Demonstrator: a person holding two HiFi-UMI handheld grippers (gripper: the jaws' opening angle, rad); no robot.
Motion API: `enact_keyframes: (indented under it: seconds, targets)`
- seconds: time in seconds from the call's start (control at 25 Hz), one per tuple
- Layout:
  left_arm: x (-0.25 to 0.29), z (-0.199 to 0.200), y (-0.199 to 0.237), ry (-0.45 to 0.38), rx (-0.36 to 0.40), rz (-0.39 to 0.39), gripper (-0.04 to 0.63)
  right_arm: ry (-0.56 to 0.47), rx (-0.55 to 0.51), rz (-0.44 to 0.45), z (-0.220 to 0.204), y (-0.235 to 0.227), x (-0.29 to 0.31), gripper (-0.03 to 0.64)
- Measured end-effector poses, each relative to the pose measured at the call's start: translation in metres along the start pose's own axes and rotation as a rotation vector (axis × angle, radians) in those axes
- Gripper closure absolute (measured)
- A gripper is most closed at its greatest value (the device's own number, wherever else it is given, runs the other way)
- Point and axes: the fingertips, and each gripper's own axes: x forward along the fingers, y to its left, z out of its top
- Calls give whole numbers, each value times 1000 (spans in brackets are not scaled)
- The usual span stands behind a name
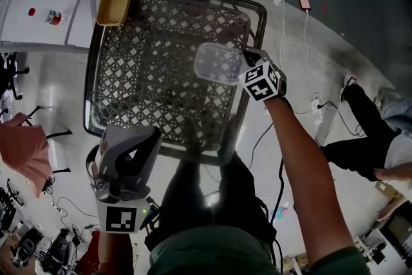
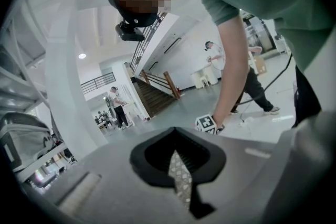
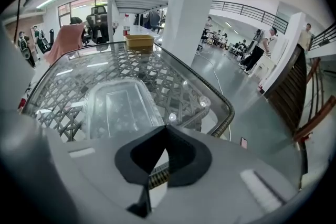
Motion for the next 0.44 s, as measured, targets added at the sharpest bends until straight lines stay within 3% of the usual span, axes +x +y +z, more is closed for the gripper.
enact_keyframes:
  seconds: [0.44]
  targets:
    - [-12, 4, 6, -4, 11, 12, 594, -98, -7, -40, 21, 11, -42, 614]
